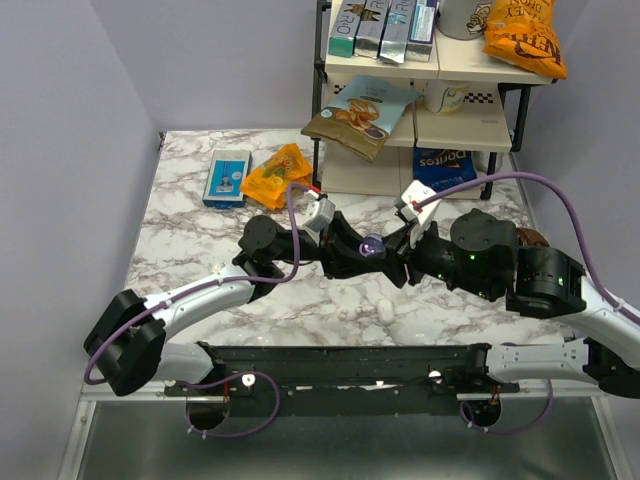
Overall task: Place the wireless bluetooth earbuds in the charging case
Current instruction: Close the charging case.
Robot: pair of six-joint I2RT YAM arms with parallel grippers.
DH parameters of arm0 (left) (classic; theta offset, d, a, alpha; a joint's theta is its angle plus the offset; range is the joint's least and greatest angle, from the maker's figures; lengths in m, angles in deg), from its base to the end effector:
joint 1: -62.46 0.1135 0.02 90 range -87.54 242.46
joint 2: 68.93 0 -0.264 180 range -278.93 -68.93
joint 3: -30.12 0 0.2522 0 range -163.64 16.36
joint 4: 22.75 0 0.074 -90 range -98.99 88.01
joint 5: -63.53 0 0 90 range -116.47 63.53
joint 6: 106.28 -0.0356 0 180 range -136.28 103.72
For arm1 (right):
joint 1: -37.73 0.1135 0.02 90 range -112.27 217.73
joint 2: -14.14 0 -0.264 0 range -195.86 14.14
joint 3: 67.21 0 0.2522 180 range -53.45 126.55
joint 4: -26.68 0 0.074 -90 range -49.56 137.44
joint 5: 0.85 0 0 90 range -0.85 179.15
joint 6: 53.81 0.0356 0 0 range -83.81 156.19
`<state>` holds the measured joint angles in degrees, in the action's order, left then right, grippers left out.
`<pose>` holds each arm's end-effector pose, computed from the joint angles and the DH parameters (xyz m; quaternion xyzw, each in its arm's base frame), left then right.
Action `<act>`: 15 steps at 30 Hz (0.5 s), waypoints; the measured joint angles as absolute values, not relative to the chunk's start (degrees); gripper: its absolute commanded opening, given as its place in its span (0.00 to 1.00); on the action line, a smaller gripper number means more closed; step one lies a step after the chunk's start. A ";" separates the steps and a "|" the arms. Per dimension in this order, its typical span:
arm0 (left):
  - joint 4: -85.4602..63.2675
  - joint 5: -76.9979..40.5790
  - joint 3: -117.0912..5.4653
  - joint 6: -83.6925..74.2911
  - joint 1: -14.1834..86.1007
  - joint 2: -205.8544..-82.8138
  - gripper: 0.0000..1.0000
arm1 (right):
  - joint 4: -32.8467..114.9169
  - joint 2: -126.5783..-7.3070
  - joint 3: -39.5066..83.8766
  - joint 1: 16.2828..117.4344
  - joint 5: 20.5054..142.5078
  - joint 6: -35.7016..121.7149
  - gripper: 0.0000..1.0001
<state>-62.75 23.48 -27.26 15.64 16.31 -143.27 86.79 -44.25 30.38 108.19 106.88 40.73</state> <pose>0.1737 -0.2202 0.3321 0.4114 0.4526 -0.6571 0.4406 0.0697 0.1640 0.4592 -0.3695 0.7304 0.2404 0.5218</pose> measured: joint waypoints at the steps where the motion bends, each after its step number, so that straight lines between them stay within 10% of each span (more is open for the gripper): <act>1: -62.79 23.48 -27.26 15.62 16.31 -143.14 0.00 | 86.79 -43.95 30.38 108.19 107.30 40.68 0.56; 15: -63.30 23.53 -27.26 15.20 16.31 -141.57 0.00 | 85.63 -40.78 30.38 108.17 109.05 39.59 0.42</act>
<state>-63.30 23.53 -27.26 15.20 16.31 -141.57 85.63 -40.78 30.38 108.17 109.05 39.59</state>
